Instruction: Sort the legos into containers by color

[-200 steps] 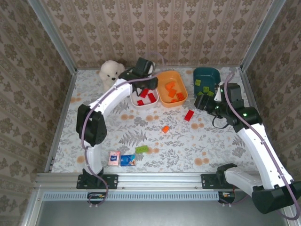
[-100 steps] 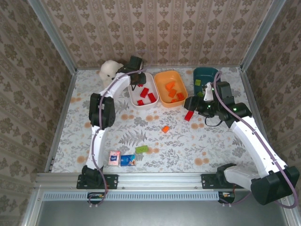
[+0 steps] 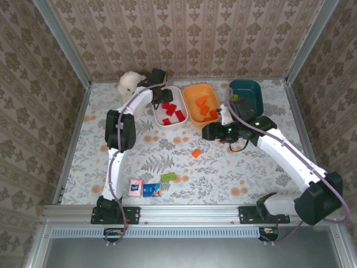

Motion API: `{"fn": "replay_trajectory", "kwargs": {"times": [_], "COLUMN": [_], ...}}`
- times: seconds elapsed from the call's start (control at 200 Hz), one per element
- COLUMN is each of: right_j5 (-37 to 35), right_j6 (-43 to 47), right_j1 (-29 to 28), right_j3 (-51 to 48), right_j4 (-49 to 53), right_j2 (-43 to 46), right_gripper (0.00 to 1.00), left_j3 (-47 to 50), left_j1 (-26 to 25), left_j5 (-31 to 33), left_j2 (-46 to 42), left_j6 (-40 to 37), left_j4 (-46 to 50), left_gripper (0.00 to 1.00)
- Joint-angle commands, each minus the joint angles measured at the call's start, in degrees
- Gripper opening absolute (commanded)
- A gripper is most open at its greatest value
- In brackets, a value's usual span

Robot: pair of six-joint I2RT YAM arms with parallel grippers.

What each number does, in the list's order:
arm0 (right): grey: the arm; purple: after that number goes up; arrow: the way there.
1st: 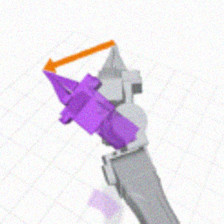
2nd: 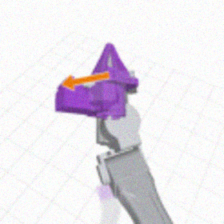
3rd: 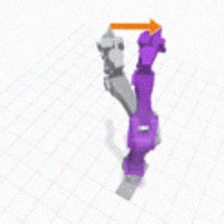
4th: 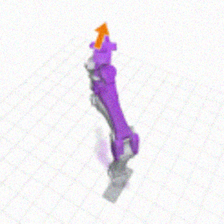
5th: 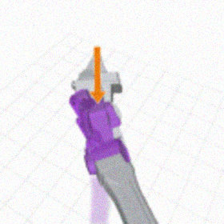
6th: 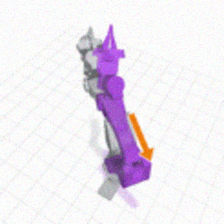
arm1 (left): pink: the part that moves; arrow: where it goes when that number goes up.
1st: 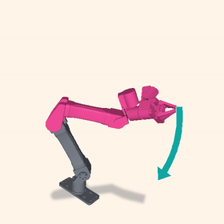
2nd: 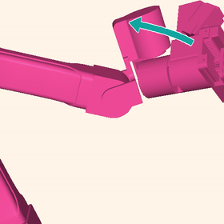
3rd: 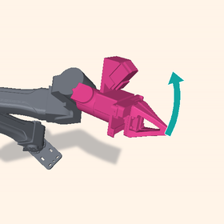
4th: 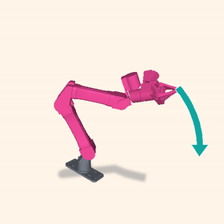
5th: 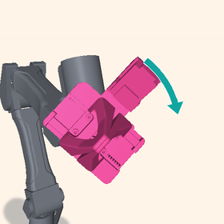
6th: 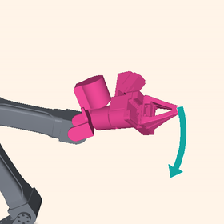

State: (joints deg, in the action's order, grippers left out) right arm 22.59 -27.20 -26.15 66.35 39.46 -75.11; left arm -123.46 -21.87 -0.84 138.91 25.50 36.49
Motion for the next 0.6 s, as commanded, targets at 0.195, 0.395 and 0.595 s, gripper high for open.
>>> {"fn": "replay_trajectory", "kwargs": {"times": [0.195,0.395,0.595], "right_j5": [-3.07,-7.54,-12.9], "right_j6": [26.62,45.42,53.43], "right_j1": [-21.72,-28.48,-30.76], "right_j3": [3.38,1.94,2.26], "right_j4": [1.59,-2.8,-8.35], "right_j2": [-10.96,-17.07,-22.89], "right_gripper": [0.74,0.8,0.85], "left_j3": [7.78,24.78,48.28], "left_j1": [0.15,1.32,2.36], "left_j5": [-3.04,-5.17,-5.18], "left_j2": [-14.7,-31.35,-53.23], "left_j6": [5.71,11.59,18.79], "left_j4": [-1.49,-4.42,-4.72], "left_gripper": [0.64,0.65,0.66]}}
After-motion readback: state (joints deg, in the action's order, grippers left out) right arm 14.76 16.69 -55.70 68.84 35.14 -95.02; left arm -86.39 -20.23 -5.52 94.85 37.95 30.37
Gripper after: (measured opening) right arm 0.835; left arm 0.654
